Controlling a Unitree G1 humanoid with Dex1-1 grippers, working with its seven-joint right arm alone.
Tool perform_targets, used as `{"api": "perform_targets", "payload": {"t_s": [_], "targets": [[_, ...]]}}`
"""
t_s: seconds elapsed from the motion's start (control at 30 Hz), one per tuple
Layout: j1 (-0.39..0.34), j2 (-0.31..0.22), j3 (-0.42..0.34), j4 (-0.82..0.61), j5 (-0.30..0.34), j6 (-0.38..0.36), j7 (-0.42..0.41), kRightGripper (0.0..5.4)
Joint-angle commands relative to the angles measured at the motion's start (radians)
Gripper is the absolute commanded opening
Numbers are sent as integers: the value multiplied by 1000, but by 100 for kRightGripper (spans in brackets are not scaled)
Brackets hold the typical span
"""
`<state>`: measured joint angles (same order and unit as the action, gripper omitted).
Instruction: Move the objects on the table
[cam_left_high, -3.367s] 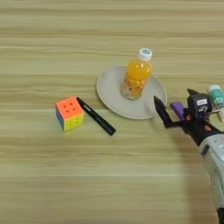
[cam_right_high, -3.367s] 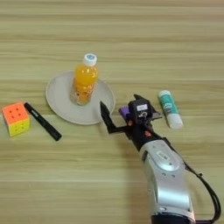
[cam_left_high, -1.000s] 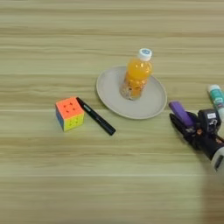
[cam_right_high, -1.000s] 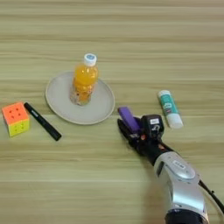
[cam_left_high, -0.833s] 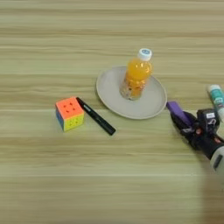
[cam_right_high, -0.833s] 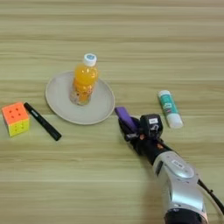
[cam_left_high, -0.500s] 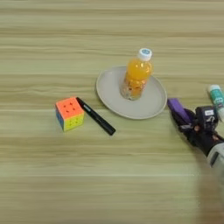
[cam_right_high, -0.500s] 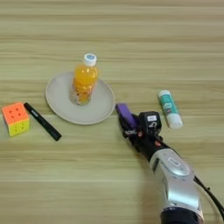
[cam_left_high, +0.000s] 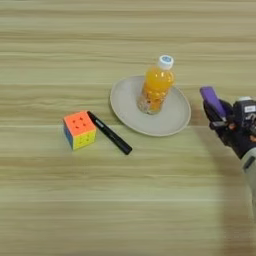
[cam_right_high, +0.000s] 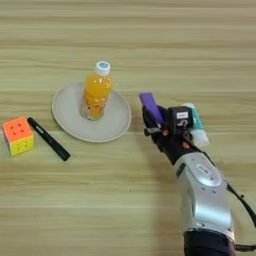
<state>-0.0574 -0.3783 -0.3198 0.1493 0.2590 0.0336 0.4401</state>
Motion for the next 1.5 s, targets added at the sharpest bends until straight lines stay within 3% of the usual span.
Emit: {"api": "perform_targets", "payload": {"t_s": [0.03,0.8,1.5], "targets": [[-73,-11,11,-76,12,1,-15,141],[-134,38,119,14,-23,14,0,141],[-151,33,134,77,-86,26,-31,141]]}}
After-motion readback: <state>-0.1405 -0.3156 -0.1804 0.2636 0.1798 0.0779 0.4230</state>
